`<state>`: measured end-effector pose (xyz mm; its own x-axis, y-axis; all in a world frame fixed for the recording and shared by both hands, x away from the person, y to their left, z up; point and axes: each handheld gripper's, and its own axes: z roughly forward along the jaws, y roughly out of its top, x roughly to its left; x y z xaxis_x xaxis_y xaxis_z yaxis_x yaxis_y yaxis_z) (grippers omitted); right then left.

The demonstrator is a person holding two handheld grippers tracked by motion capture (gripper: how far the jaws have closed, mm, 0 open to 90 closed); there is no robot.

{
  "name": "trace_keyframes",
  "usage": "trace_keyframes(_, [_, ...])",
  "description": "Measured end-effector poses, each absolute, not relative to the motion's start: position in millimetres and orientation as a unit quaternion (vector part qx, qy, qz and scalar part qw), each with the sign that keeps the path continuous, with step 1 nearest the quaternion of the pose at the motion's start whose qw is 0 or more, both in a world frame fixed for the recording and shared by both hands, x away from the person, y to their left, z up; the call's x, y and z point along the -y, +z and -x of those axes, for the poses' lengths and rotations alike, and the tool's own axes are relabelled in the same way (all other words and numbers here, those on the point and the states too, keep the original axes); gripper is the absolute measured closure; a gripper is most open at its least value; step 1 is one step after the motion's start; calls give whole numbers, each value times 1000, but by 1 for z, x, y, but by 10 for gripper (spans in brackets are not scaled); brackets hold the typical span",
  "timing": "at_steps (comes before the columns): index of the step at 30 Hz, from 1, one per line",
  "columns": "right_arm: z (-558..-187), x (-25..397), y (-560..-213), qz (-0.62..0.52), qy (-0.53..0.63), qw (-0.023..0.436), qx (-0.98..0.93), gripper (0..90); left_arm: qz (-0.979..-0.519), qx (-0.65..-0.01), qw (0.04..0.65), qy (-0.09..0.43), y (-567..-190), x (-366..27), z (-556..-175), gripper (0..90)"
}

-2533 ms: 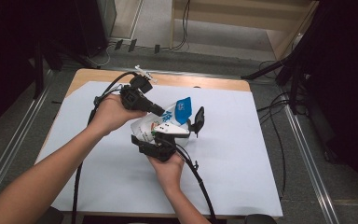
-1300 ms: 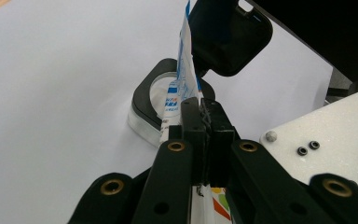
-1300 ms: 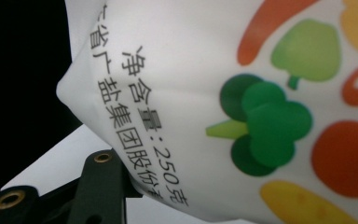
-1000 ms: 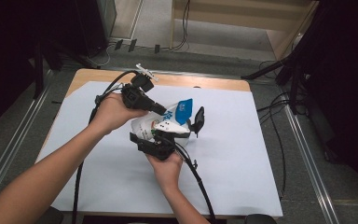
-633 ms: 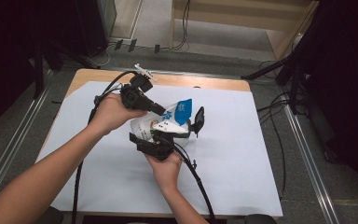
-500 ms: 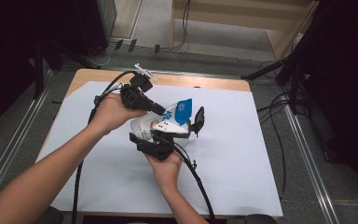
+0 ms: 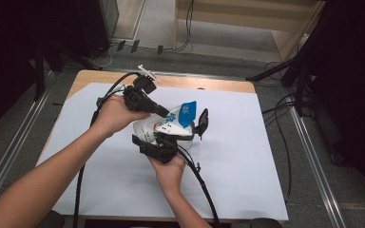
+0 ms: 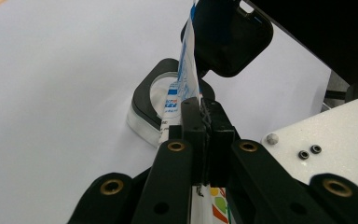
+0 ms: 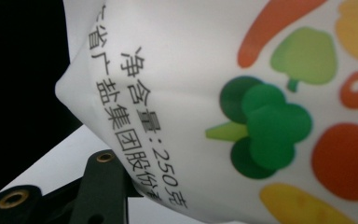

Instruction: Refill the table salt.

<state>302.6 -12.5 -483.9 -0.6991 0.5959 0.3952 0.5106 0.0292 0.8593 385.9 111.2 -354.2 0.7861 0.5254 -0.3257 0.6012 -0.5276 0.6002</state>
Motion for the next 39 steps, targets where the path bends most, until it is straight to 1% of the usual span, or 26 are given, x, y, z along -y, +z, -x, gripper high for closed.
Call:
trace_keyframes(17, [-303, 13, -485, -384, 574, 47, -721, 522, -874, -323, 360, -45, -354, -111, -386, 900])
trace_keyframes(39, [-304, 15, -483, -390, 583, 34, -712, 521, -873, -321, 364, -44, -352, -108, -387, 900])
